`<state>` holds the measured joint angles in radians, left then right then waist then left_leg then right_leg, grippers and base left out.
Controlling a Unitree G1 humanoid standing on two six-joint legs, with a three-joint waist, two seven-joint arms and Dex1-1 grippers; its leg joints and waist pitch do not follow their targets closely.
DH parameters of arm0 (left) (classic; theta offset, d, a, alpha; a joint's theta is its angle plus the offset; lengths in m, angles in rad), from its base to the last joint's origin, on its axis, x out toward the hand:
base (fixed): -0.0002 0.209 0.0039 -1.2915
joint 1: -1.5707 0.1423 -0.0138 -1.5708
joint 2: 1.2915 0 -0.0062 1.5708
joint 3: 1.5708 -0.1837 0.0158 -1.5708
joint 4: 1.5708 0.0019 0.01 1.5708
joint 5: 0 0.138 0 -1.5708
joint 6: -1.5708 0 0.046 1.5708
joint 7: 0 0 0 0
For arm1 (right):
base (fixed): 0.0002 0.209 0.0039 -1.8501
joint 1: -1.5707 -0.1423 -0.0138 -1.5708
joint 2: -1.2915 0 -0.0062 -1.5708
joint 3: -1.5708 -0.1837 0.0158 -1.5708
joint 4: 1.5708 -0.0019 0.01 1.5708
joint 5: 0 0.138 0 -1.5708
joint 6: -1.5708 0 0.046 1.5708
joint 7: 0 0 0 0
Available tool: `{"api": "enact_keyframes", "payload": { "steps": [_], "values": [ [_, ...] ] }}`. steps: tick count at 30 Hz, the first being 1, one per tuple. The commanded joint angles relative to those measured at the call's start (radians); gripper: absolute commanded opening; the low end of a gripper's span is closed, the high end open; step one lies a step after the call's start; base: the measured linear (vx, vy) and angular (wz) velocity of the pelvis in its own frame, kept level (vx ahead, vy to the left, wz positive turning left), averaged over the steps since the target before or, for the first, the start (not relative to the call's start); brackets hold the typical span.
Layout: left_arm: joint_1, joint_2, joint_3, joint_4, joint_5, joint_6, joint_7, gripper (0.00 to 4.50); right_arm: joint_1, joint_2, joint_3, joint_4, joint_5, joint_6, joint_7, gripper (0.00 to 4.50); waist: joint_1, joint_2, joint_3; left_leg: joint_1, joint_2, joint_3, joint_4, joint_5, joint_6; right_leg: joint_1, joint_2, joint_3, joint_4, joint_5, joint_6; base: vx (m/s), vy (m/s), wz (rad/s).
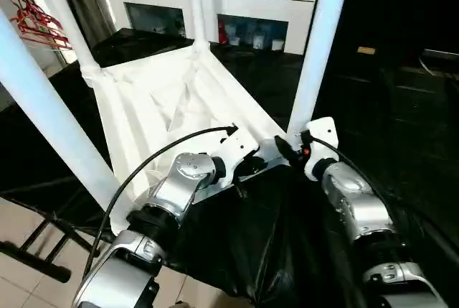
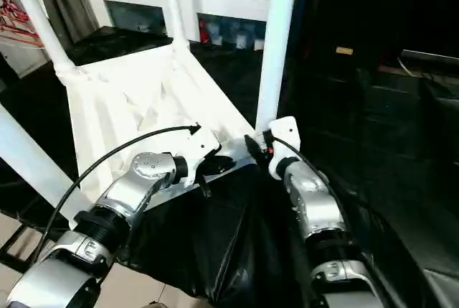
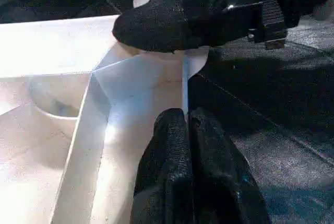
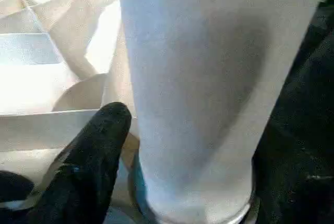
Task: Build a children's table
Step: Rotate leg to tighten
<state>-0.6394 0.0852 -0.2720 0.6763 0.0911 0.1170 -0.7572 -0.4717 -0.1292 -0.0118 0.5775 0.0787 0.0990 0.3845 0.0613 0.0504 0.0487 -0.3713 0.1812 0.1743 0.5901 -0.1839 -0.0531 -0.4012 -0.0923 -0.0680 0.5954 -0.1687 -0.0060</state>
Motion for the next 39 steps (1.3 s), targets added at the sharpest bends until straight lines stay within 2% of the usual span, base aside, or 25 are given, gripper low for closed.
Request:
{"api": "enact_keyframes", "payload": {
  "steps": [1,3,6,8,10,11,14,15,19,20,21,22,23,24,25,26,27,30,33,34,35,36,37,38,39],
  "values": [
    [-0.019,-0.010,-0.001,-0.008,-0.001,-0.028,0.014,0.00,0.015,0.054,0.079,-0.013,0.027,0.014,0.087,3.89,0.002,-0.012,-0.064,0.005,0.038,-0.012,-0.074,-0.238,0.052,0.051,-0.055,0.037,-0.077,-0.262,-0.209,0.000,0.000,0.00],
    [-0.015,0.000,-0.005,-0.013,-0.003,-0.033,-0.002,0.00,0.018,0.041,0.085,-0.023,0.021,0.011,0.102,4.09,0.002,-0.014,-0.065,0.004,0.038,-0.012,-0.073,-0.231,0.053,0.051,-0.055,0.038,-0.075,-0.250,-0.209,0.000,0.000,0.00],
    [-0.001,0.039,-0.018,-0.034,-0.011,-0.044,-0.075,0.00,0.033,-0.021,0.104,-0.063,0.005,-0.001,0.176,4.09,0.004,-0.013,-0.065,0.004,0.038,-0.013,-0.073,-0.221,0.057,0.053,-0.055,0.037,-0.073,-0.233,-0.212,0.000,0.000,0.00],
    [0.007,0.078,-0.023,-0.044,-0.020,-0.057,-0.142,0.00,0.047,-0.081,0.097,-0.106,0.032,0.003,0.268,4.09,0.005,-0.011,-0.068,0.004,0.040,-0.011,-0.070,-0.205,0.071,0.055,-0.055,0.039,-0.068,-0.181,-0.224,0.000,0.000,0.00],
    [0.009,0.085,-0.023,-0.045,-0.021,-0.059,-0.152,0.00,0.050,-0.091,0.095,-0.115,0.039,0.006,0.288,4.09,0.004,-0.011,-0.069,0.001,0.041,-0.011,-0.067,-0.184,0.082,0.054,-0.055,0.038,-0.063,-0.139,-0.244,0.000,0.000,0.00],
    [0.013,0.097,-0.025,-0.047,-0.027,-0.076,-0.181,0.00,0.055,-0.110,0.100,-0.127,0.042,0.005,0.320,4.09,0.003,-0.007,-0.068,0.003,0.041,-0.011,-0.067,-0.187,0.084,0.053,-0.054,0.037,-0.063,-0.141,-0.249,0.000,0.000,0.00],
    [0.018,0.113,-0.027,-0.054,-0.035,-0.081,-0.213,0.00,0.063,-0.134,0.108,-0.145,0.045,0.006,0.359,4.09,0.005,-0.010,-0.067,0.003,0.041,-0.009,-0.067,-0.195,0.085,0.054,-0.055,0.038,-0.064,-0.153,-0.253,0.000,0.000,0.00],
    [0.029,0.139,-0.029,-0.065,-0.052,-0.109,-0.273,0.00,0.076,-0.172,0.120,-0.175,0.052,0.010,0.421,4.09,0.007,-0.010,-0.067,0.004,0.041,-0.011,-0.067,-0.197,0.082,0.056,-0.055,0.037,-0.065,-0.160,-0.251,0.000,0.000,0.00],
    [0.047,0.179,-0.037,-0.090,-0.078,-0.123,-0.363,0.00,0.096,-0.221,0.135,-0.223,0.071,0.024,0.513,4.09,0.009,-0.011,-0.066,0.004,0.045,-0.009,-0.068,-0.210,0.086,0.054,-0.054,0.037,-0.064,-0.170,-0.253,0.000,0.000,0.00],
    [0.064,0.211,-0.040,-0.115,-0.100,-0.124,-0.432,0.00,0.118,-0.265,0.161,-0.265,0.085,0.037,0.605,4.09,0.012,-0.022,-0.064,0.005,0.048,-0.007,-0.070,-0.211,0.089,0.053,-0.054,0.038,-0.065,-0.179,-0.250,0.000,0.000,0.00],
    [0.065,0.214,-0.040,-0.118,-0.103,-0.124,-0.438,0.00,0.120,-0.269,0.164,-0.268,0.086,0.038,0.613,4.09,0.017,-0.017,-0.066,0.005,0.049,-0.009,-0.069,-0.208,0.090,0.055,-0.055,0.038,-0.060,-0.179,-0.251,0.000,0.000,0.00],
    [0.071,0.222,-0.039,-0.124,-0.111,-0.126,-0.458,0.00,0.126,-0.283,0.175,-0.279,0.086,0.036,0.642,4.09,0.022,-0.013,-0.065,0.007,0.050,-0.006,-0.069,-0.208,0.089,0.048,-0.055,0.039,-0.062,-0.186,-0.252,0.000,0.000,0.00],
    [0.071,0.222,-0.039,-0.124,-0.111,-0.126,-0.458,0.00,0.126,-0.283,0.175,-0.279,0.086,0.036,0.642,4.09,0.022,-0.014,-0.064,0.007,0.051,-0.006,-0.070,-0.212,0.087,0.048,-0.055,0.040,-0.064,-0.193,-0.252,0.000,0.000,0.00],
    [0.076,0.230,-0.038,-0.131,-0.115,-0.124,-0.473,0.00,0.131,-0.293,0.184,-0.287,0.088,0.042,0.668,4.09,0.024,-0.023,-0.063,0.007,0.050,-0.005,-0.069,-0.215,0.085,0.046,-0.055,0.040,-0.066,-0.204,-0.250,0.000,0.000,0.00],
    [0.081,0.239,-0.035,-0.134,-0.118,-0.125,-0.482,0.00,0.131,-0.300,0.193,-0.291,0.089,0.044,0.684,4.09,0.029,-0.018,-0.063,0.009,0.051,-0.006,-0.071,-0.223,0.077,0.046,-0.057,0.041,-0.065,-0.228,-0.245,0.000,0.000,0.00],
    [0.086,0.247,-0.036,-0.140,-0.119,-0.121,-0.490,0.00,0.130,-0.304,0.198,-0.292,0.093,0.048,0.697,3.93,0.031,-0.027,-0.062,0.008,0.051,-0.007,-0.071,-0.223,0.074,0.047,-0.059,0.042,-0.064,-0.246,-0.236,0.000,0.000,0.00],
    [0.098,0.260,-0.038,-0.156,-0.126,-0.114,-0.506,0.00,0.127,-0.308,0.203,-0.294,0.098,0.054,0.716,3.83,0.031,-0.031,-0.061,0.007,0.052,-0.007,-0.073,-0.220,0.071,0.046,-0.059,0.042,-0.066,-0.257,-0.230,0.000,0.000,0.00],
    [0.108,0.268,-0.039,-0.168,-0.129,-0.112,-0.512,0.00,0.122,-0.310,0.210,-0.297,0.102,0.061,0.732,3.72,0.031,-0.030,-0.063,0.008,0.051,-0.007,-0.072,-0.202,0.069,0.044,-0.058,0.043,-0.062,-0.234,-0.229,0.000,0.000,0.00],
    [0.113,0.273,-0.038,-0.173,-0.131,-0.110,-0.516,0.00,0.119,-0.313,0.216,-0.300,0.104,0.065,0.742,3.33,0.030,-0.031,-0.063,0.007,0.050,-0.006,-0.071,-0.192,0.071,0.045,-0.057,0.042,-0.061,-0.210,-0.234,0.000,0.000,0.00],
    [0.117,0.277,-0.038,-0.178,-0.133,-0.108,-0.522,0.00,0.118,-0.315,0.219,-0.302,0.105,0.067,0.748,3.27,0.031,-0.044,-0.064,0.004,0.048,-0.006,-0.069,-0.183,0.076,0.048,-0.060,0.043,-0.058,-0.213,-0.232,0.000,0.000,0.00],
    [0.121,0.281,-0.037,-0.184,-0.136,-0.103,-0.527,0.00,0.115,-0.317,0.223,-0.301,0.107,0.068,0.758,3.27,0.032,-0.046,-0.064,0.006,0.050,-0.004,-0.069,-0.171,0.079,0.046,-0.061,0.043,-0.060,-0.218,-0.229,0.000,0.000,0.00],
    [0.122,0.282,-0.037,-0.186,-0.137,-0.102,-0.528,0.00,0.114,-0.318,0.224,-0.300,0.108,0.068,0.761,3.04,0.034,-0.041,-0.064,0.007,0.051,-0.005,-0.070,-0.171,0.079,0.044,-0.060,0.042,-0.059,-0.220,-0.230,0.000,0.000,0.00],
    [0.127,0.288,-0.037,-0.192,-0.137,-0.096,-0.537,0.00,0.111,-0.319,0.226,-0.298,0.108,0.069,0.771,2.95,0.034,-0.040,-0.063,0.007,0.051,-0.005,-0.070,-0.173,0.078,0.044,-0.059,0.042,-0.059,-0.221,-0.230,0.000,0.000,0.00],
    [0.131,0.293,-0.037,-0.198,-0.138,-0.089,-0.544,0.00,0.109,-0.320,0.228,-0.297,0.110,0.071,0.781,2.90,0.032,-0.049,-0.063,0.007,0.051,-0.004,-0.071,-0.179,0.076,0.044,-0.058,0.042,-0.061,-0.222,-0.229,0.000,0.000,0.00],
    [0.138,0.302,-0.038,-0.209,-0.140,-0.080,-0.556,0.00,0.107,-0.321,0.231,-0.294,0.111,0.075,0.796,2.90,0.033,-0.047,-0.062,0.008,0.053,-0.006,-0.072,-0.183,0.073,0.044,-0.059,0.042,-0.058,-0.223,-0.230,0.000,0.000,0.00]
  ]
}}
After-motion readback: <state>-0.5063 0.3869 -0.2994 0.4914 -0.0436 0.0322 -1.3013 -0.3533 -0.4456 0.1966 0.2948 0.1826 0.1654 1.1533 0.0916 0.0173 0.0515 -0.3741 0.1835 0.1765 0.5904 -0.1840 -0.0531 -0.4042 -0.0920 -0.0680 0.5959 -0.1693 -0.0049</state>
